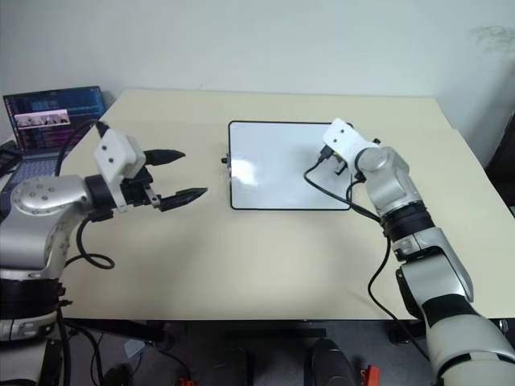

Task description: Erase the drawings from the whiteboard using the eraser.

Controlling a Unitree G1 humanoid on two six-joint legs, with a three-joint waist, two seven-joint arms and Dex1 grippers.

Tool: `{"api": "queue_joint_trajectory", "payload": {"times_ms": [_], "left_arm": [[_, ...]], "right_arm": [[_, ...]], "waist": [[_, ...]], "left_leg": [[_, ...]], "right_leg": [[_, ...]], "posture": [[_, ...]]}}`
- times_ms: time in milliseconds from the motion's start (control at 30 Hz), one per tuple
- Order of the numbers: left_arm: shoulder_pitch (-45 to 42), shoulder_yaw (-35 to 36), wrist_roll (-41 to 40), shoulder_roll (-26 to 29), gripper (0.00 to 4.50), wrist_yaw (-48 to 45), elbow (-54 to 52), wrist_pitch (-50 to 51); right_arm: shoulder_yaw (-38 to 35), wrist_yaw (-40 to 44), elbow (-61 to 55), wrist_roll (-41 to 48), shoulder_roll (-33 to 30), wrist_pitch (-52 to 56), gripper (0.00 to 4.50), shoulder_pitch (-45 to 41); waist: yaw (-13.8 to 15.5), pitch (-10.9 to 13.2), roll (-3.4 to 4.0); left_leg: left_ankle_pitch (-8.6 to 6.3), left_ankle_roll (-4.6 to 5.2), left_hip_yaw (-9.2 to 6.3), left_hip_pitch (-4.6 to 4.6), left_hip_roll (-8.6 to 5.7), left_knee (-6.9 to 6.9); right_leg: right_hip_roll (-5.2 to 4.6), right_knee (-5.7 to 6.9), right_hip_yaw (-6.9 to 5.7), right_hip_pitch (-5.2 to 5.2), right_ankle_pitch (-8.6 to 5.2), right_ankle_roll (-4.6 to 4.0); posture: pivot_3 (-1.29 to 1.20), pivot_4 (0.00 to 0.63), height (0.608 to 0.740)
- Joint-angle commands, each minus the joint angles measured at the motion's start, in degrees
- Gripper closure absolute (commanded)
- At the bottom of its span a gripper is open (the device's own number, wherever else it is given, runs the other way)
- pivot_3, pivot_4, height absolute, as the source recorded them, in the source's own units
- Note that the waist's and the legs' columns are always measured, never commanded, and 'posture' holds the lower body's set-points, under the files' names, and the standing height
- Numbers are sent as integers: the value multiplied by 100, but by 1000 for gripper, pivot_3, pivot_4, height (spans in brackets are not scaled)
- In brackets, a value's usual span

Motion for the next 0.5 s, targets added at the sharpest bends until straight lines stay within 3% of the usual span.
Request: {"api": "queue_joint_trajectory", "payload": {"times_ms": [33, 133, 200, 333, 500], "left_arm": [[-118, 99, -92, 19, 0, 27, -174, -9], [-192, 105, -276, -15, 0, -74, -247, 89], [-258, 112, -519, -57, 0, -186, -348, 246], [-577, -158, -790, -375, 0, -349, -394, 383], [-1146, -1013, -462, -1153, 0, -507, 77, 32]], "right_arm": [[23, 310, -347, 3, -85, 143, 3534, 290], [-354, 1294, -1913, 856, -216, 42, 3534, 670], [-845, 1865, -3017, 1654, -304, 589, 3534, 830], [-1778, 1760, -3722, 2242, -697, 1666, 3534, 691], [-2624, 1011, -3451, 2227, -1347, 2759, 3534, 697]], "waist": [[1, 0, 0], [7, 2, 3], [12, 20, 23], [48, 47, 40], [203, 45, 37]], "left_leg": [[0, 0, 0, -1, 0, 0], [0, 0, -1, -6, 0, -6], [-1, 0, -9, -31, 2, -13], [-9, -10, -13, -75, 0, -15], [-19, -16, -16, -88, -3, -32]], "right_leg": [[0, -2, 0, 0, 0, 1], [0, -13, -2, -2, 1, 2], [3, -27, -8, -15, 1, 4], [-3, -34, -18, -51, 17, -22], [-11, -83, -31, -48, 12, -20]], "posture": [[0, 150, 740], [0, 150, 740], [0, 150, 740], [0, 150, 740], [0, 150, 740]]}}
